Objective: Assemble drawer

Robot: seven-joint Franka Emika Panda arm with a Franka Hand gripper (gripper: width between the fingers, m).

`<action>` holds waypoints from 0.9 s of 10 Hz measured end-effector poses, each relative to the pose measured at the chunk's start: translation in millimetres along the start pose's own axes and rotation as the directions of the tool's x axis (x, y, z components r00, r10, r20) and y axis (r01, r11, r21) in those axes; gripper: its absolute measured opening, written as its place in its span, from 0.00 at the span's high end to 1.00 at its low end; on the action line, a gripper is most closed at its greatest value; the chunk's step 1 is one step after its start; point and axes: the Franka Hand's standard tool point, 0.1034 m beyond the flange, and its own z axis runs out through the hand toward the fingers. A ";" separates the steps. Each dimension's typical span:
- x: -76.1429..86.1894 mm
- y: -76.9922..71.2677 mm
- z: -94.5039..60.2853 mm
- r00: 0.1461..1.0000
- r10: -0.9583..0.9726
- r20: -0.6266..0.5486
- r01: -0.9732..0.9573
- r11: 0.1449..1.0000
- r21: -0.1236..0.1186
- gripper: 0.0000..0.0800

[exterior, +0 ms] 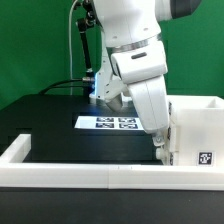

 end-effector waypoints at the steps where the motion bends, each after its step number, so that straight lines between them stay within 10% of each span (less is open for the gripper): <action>1: 2.1 -0.1 0.2 1.000 -0.024 -0.002 0.024 1.000 0.000 0.19; 7: 11.1 -1.7 4.3 1.000 0.012 0.022 -0.012 1.000 -0.001 0.19; 9: -20.1 -6.3 4.1 1.000 -0.005 0.023 0.004 1.000 0.030 0.19</action>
Offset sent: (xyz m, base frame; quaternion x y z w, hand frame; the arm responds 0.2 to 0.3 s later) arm -0.0004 0.0246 0.0051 0.0015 0.0084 -0.0024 1.0000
